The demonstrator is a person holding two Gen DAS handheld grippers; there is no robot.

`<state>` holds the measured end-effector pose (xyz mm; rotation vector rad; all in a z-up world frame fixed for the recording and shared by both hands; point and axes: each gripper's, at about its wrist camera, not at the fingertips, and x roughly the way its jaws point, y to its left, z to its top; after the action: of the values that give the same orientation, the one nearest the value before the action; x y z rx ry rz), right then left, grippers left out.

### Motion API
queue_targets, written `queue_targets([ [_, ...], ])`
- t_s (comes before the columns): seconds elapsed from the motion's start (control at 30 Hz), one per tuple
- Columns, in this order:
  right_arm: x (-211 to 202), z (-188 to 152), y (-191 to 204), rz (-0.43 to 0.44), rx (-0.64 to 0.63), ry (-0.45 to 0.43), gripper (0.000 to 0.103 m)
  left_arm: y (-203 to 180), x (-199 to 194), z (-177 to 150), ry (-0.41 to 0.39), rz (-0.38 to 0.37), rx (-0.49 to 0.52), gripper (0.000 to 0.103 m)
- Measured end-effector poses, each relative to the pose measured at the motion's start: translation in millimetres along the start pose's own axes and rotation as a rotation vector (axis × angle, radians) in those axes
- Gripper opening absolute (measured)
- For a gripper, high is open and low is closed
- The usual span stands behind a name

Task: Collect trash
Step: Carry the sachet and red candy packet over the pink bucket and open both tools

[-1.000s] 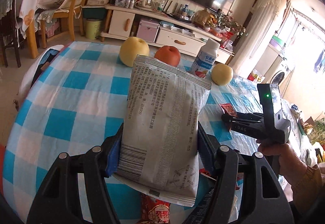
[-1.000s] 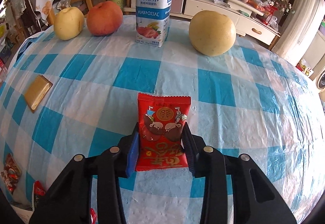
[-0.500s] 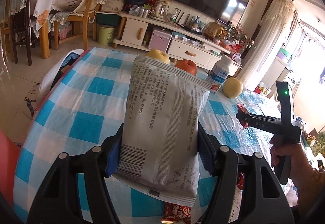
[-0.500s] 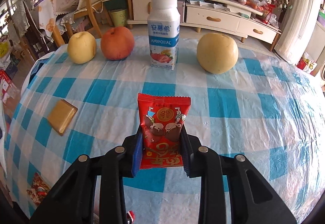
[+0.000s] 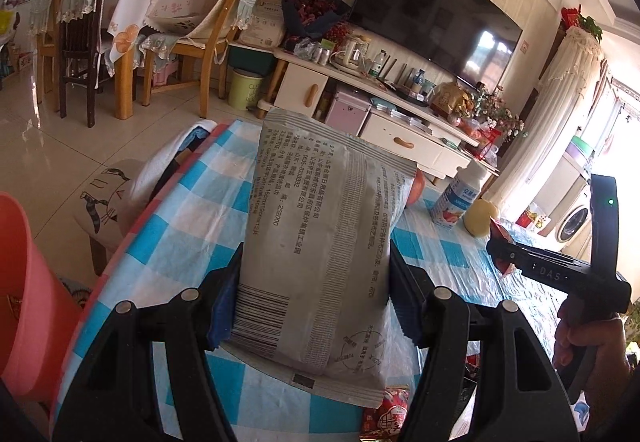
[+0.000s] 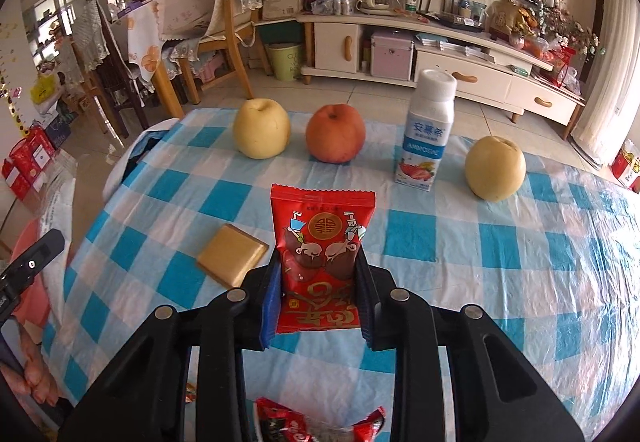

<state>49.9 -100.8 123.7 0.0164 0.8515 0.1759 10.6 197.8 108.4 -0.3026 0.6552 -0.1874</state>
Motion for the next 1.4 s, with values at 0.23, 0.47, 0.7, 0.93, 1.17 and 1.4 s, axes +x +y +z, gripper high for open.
queue_targets([
  [0.23,-14.8,7.0,57.8,0.093,-0.057,-0.039,0.033,25.8,-21.4,11.5,-0.072,0.072,-0.056,0.066],
  [0.47,-19.5,4.7,121.6,0.210,-0.125,-0.037,0.033,67.3,-47.4,23.3,-0.156,0.206,-0.169,0.066],
  [0.7,-17.5,-4.6,200.2,0.333,-0.217,-0.009,0.033,128.8,-74.5,27.8,-0.226,0.404,-0.382,0.066],
  [0.93,-2.7,-20.4,289.1,0.436,-0.293,0.034,0.033,190.4,-97.2,20.2,-0.247,0.502,-0.596,0.066],
  [1.17,18.1,-21.9,361.2,0.557,-0.311,0.050,0.033,243.3,-121.1,4.0,-0.267,0.551,-0.761,0.066],
  [1.4,43.4,-27.4,410.3,0.627,-0.345,0.107,0.036,275.7,-127.7,-11.6,-0.216,0.582,-0.863,0.070],
])
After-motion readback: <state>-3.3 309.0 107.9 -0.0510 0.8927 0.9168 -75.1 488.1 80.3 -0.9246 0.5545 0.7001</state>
